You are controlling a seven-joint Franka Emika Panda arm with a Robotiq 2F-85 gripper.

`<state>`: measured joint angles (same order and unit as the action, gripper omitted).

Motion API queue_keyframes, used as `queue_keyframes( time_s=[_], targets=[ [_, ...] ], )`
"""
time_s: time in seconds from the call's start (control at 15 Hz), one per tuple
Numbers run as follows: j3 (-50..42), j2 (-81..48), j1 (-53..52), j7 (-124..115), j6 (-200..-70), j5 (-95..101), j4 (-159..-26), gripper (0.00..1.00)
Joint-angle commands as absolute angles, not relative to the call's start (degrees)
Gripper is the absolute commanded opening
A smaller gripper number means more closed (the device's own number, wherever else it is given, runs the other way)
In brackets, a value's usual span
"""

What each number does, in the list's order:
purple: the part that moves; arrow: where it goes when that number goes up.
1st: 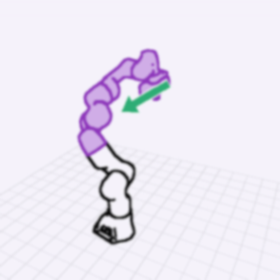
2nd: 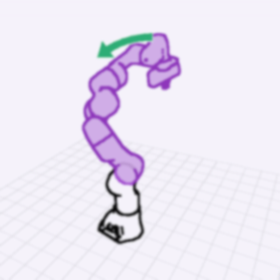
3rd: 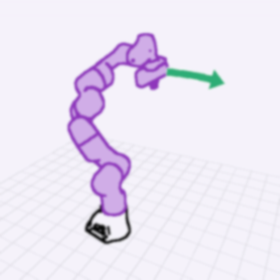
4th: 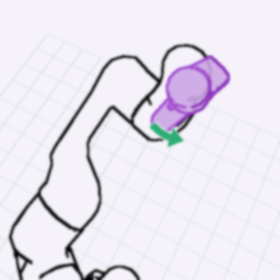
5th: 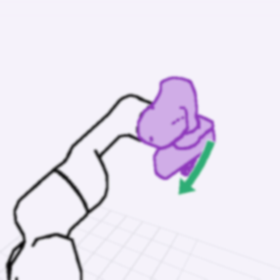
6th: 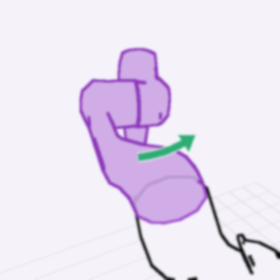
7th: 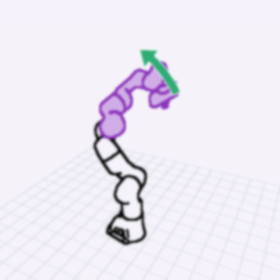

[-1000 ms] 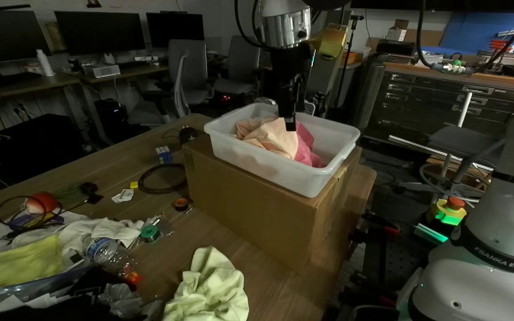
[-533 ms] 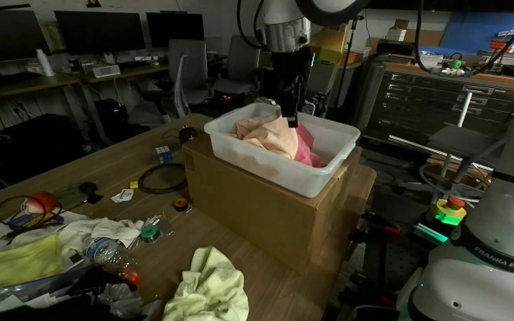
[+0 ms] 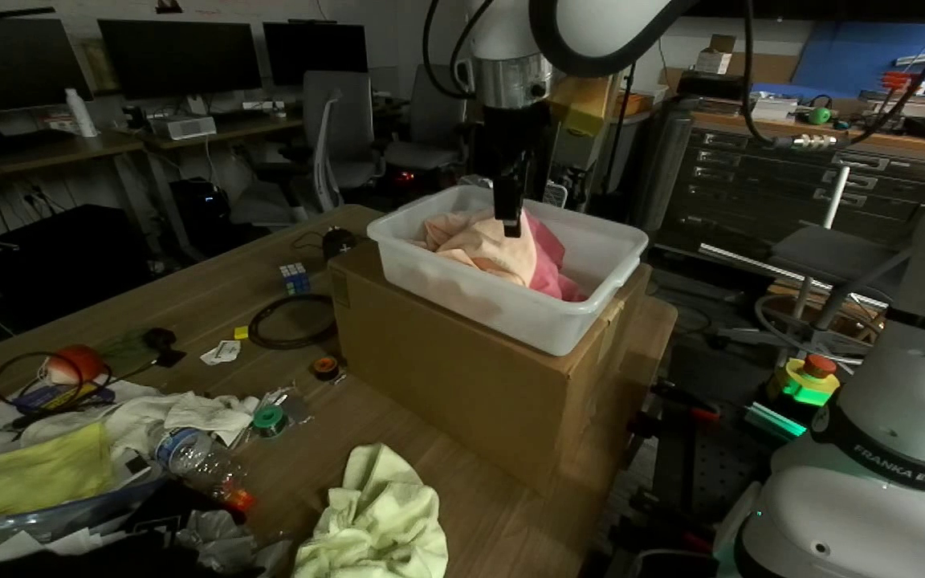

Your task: Remove the yellow towel and peach t-shirt from the white storage bin and place them on the table

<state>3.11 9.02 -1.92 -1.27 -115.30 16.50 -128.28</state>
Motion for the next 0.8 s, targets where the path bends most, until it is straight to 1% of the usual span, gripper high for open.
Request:
queue_keyframes(
  time_s=[0.0, 0.33, 0.73],
  targets=[
    [2.2, 9.5, -1.4, 0.7, -122.2, 17.6, -130.4, 1.0],
    [1.6, 8.9, -0.5, 0.5, -129.2, 19.3, -132.3, 1.0],
    [1.4, 8.0, 0.3, 0.7, -132.0, 20.6, -133.0, 1.0]
  ],
)
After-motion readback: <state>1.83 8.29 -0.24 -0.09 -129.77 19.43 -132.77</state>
